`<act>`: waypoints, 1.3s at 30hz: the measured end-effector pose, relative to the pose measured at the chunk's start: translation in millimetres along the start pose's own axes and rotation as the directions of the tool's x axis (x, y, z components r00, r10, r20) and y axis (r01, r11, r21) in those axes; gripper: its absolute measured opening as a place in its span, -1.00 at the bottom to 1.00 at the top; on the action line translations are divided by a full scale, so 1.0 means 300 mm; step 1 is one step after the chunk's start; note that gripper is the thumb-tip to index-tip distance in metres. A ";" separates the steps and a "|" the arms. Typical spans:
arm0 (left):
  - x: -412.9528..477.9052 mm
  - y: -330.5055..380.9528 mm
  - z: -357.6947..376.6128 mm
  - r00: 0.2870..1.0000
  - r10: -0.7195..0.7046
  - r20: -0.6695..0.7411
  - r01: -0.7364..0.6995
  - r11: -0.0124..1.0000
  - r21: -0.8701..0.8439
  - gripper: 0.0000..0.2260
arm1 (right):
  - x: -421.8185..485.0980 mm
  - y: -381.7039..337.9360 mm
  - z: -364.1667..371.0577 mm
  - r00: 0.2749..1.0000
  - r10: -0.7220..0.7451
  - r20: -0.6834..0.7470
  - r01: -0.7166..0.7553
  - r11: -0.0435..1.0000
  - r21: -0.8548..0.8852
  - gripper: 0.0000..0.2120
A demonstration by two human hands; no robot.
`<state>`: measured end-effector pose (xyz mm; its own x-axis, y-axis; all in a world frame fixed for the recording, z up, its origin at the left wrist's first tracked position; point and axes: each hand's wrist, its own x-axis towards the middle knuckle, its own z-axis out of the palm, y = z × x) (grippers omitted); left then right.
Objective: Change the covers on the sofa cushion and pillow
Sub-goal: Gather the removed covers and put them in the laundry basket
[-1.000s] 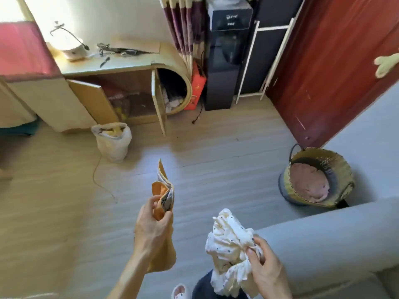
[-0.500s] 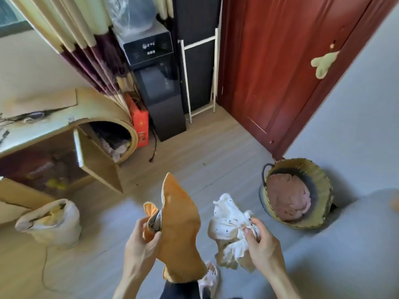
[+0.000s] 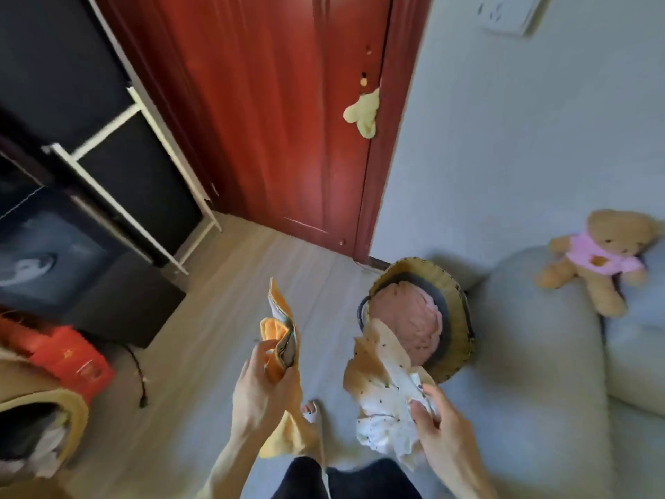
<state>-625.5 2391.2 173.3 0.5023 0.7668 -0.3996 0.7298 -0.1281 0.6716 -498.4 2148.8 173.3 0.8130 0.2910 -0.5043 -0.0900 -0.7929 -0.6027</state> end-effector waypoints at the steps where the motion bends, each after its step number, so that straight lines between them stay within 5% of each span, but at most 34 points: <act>1: 0.063 0.055 0.000 0.999 0.017 0.040 -0.017 1.000 -0.005 -0.63 | 0.013 -0.004 -0.004 0.999 0.047 -0.026 -0.047 0.999 0.014 -0.68; 12: 0.477 0.570 0.260 0.940 0.226 0.254 -0.247 0.968 0.052 -0.68 | 0.271 0.067 -0.032 0.907 0.348 -0.237 -0.291 0.925 0.244 -0.74; 26: 0.677 0.909 0.622 0.905 0.254 0.340 -0.287 0.956 0.051 -0.65 | 0.754 0.106 -0.296 0.937 0.331 -0.116 -0.312 0.937 0.157 -0.74; 39: 1.148 0.930 0.971 0.832 0.285 0.477 -0.385 0.914 0.125 -0.66 | 1.324 0.216 -0.010 0.851 0.513 -0.112 -0.469 0.839 0.274 -0.67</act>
<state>-113.8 2436.3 41.3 0.8469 0.3014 -0.4382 0.5317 -0.4915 0.6897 -179.6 2211.4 -64.0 0.7105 -0.2187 -0.6689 -0.6147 -0.6556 -0.4385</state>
